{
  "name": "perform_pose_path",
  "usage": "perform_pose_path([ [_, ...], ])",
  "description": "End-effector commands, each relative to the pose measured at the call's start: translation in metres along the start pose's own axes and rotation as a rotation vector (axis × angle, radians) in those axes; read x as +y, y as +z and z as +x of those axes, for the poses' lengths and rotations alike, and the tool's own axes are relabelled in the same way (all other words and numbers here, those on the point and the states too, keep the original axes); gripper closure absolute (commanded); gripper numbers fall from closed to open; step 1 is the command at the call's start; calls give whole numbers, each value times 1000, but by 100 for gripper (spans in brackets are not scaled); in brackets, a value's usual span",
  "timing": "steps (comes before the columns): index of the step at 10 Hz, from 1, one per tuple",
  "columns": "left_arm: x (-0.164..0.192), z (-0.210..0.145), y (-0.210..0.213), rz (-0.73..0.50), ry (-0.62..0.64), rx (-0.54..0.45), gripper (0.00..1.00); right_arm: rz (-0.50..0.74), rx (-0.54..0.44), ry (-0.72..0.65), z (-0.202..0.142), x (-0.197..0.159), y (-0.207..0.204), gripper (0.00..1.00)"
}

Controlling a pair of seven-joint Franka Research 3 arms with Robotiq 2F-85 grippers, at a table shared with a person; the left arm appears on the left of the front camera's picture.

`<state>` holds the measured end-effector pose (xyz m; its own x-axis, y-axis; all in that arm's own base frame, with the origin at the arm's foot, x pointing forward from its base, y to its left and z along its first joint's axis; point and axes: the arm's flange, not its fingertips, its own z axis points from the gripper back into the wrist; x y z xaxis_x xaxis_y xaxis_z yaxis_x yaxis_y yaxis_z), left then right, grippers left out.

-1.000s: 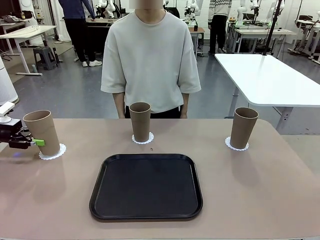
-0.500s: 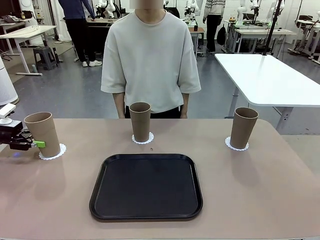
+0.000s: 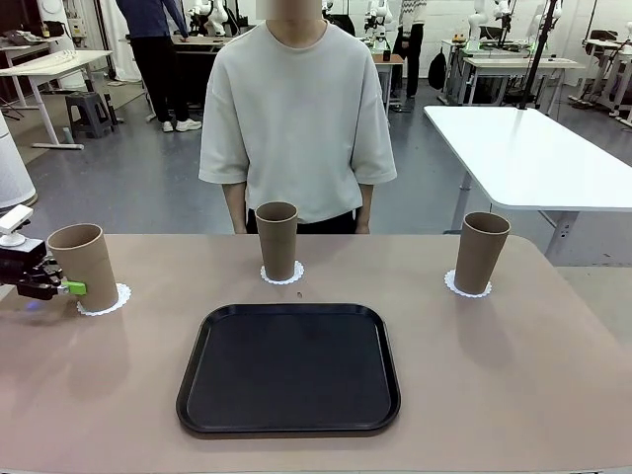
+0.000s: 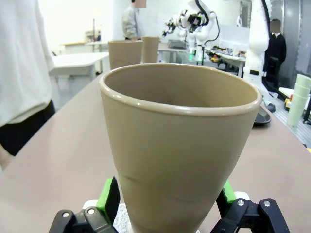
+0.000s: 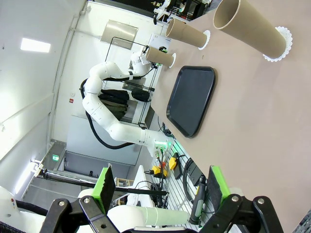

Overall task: Place coasters on the table and set cups on them.
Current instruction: Take one Reusable plastic cup from the Flat Tray and place it on a coaster set by the human.

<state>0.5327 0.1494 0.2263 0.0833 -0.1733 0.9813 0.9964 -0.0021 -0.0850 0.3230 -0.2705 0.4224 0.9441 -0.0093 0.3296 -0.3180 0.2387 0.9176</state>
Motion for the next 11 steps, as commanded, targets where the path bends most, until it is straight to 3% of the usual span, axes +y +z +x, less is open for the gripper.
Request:
perform_pose_path([
  [1, 5, -2, 0, -21, -5, 39, 0, -2, -1, -17, 1, 2, 0, 0],
  [11, 5, -5, 7, -54, -7, 163, 0, -2, -1, -17, 1, 2, 0, 0],
])
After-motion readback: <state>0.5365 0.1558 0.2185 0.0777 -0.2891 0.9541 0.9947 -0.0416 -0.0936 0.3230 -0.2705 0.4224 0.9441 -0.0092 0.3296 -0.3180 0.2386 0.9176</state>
